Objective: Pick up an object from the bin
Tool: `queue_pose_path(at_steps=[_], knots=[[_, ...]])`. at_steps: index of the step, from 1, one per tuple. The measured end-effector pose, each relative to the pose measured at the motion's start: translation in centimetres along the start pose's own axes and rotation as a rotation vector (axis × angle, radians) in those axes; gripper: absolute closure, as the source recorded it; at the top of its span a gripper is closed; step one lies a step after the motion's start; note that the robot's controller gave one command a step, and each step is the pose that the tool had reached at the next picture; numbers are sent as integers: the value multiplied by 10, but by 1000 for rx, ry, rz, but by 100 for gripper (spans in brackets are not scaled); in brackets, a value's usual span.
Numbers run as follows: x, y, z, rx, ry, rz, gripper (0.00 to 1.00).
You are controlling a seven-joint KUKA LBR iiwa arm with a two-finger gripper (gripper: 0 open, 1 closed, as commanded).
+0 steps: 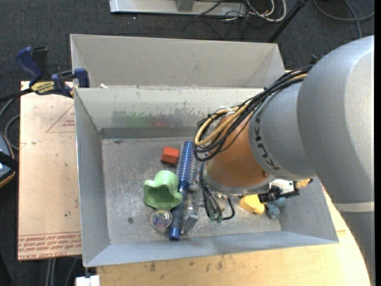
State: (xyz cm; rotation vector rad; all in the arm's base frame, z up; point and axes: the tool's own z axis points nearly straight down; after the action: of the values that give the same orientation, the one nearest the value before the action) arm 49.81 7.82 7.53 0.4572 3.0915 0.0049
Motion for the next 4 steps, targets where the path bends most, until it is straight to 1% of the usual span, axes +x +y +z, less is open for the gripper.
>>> queue_pose_path(at_steps=[1, 2, 3, 4], knots=[[-7, 6, -142, 0, 7, -123, 0], [-31, 45, -14, 4, 17, 79, 0], [-31, 44, -16, 6, 16, 80, 100], [-23, 56, -152, 0, 8, 44, 100]])
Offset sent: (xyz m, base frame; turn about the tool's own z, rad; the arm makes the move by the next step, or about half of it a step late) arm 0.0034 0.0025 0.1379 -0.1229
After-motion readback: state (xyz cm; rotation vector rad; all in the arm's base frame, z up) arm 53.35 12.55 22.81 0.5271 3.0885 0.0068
